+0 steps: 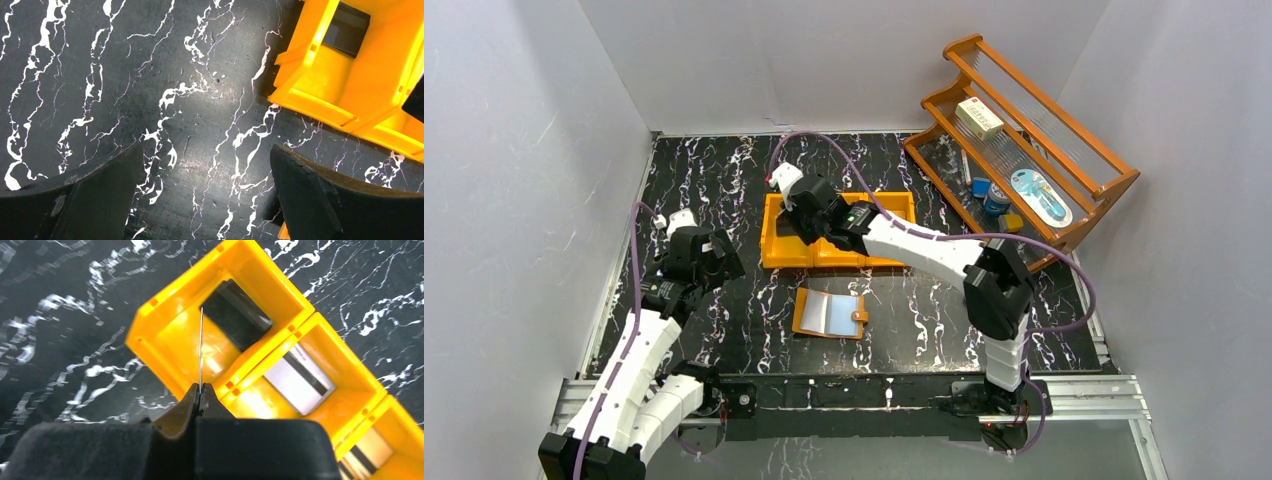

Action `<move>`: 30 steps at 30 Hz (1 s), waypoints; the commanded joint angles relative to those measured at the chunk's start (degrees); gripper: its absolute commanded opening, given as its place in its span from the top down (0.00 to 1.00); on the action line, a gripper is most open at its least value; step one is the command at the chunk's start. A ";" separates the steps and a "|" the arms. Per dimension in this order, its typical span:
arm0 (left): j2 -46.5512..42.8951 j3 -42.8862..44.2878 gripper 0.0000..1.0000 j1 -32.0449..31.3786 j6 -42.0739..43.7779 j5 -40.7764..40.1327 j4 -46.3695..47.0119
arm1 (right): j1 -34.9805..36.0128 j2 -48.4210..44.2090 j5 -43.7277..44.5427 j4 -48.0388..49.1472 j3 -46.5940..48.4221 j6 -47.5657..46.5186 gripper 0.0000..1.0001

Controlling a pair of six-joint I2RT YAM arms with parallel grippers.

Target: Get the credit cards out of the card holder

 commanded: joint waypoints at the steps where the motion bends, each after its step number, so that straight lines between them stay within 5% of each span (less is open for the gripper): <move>1: -1.50 0.31 0.02 0.28 -0.89 -3.52 -0.16 | 0.63 2.50 4.03 5.95 2.18 -17.48 1.00; 15: -3.68 0.51 0.02 0.21 -1.69 -6.50 -1.21 | 1.32 11.35 4.11 11.07 6.05 -36.23 1.00; 30: -10.68 2.84 0.02 0.24 -8.53 -21.04 -9.14 | 0.82 23.44 8.79 8.18 16.89 -47.85 1.00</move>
